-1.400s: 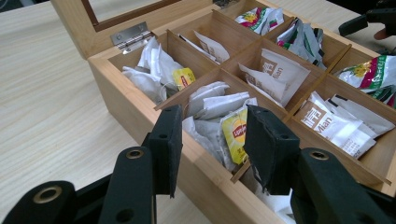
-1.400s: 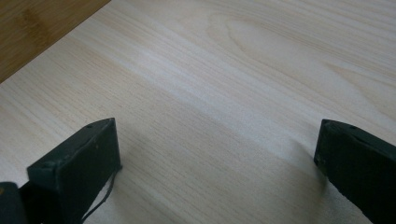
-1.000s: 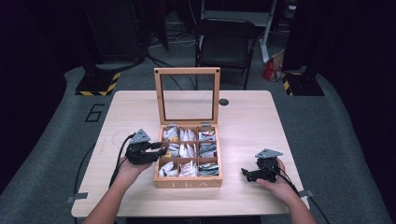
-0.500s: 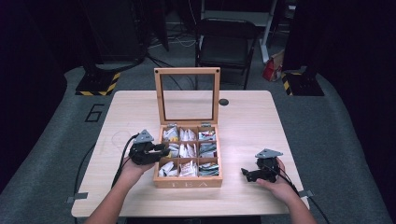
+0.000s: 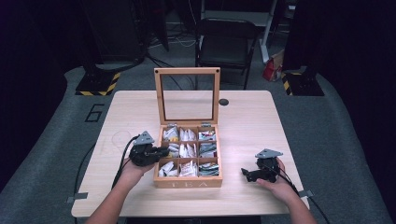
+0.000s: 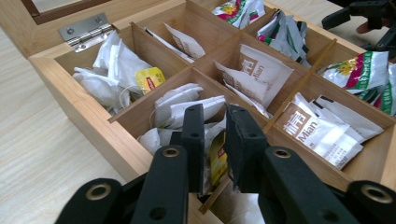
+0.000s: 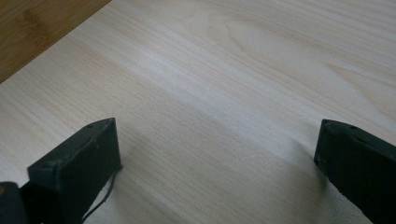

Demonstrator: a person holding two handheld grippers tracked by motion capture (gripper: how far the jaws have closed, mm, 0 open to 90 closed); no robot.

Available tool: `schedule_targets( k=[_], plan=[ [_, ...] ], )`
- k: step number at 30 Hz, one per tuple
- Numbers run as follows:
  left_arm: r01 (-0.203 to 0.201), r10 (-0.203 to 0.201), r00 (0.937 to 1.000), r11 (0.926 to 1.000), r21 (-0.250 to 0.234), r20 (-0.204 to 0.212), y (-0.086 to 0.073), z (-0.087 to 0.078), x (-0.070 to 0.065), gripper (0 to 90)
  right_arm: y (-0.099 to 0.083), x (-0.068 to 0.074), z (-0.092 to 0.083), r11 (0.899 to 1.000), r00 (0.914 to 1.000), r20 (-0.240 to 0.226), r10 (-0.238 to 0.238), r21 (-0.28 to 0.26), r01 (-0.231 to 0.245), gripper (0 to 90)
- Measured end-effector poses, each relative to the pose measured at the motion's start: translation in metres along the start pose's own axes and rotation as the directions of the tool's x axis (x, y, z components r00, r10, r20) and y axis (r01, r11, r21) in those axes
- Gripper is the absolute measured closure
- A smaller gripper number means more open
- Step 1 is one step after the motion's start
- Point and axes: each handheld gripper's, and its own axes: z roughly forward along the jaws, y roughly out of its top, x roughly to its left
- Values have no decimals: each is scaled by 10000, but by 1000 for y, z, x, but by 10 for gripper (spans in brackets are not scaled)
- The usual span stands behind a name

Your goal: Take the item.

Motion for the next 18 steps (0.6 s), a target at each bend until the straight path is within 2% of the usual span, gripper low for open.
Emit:
schedule_targets(
  k=[7,16,18],
  plan=[
    [-260,260,9996,9996,-67,-66,2,-1,-4,870,0,0,0,10000,10000,15,0,-12,0,0],
    [-380,379,9993,9987,-346,-25,9,-6,-6,890,0,0,0,10000,10000,16,7,-38,-7,0],
    [-594,591,9982,9975,-371,-70,15,-10,-7,891,0,0,0,10000,10000,-4,-1,10,1,0]
  ],
)
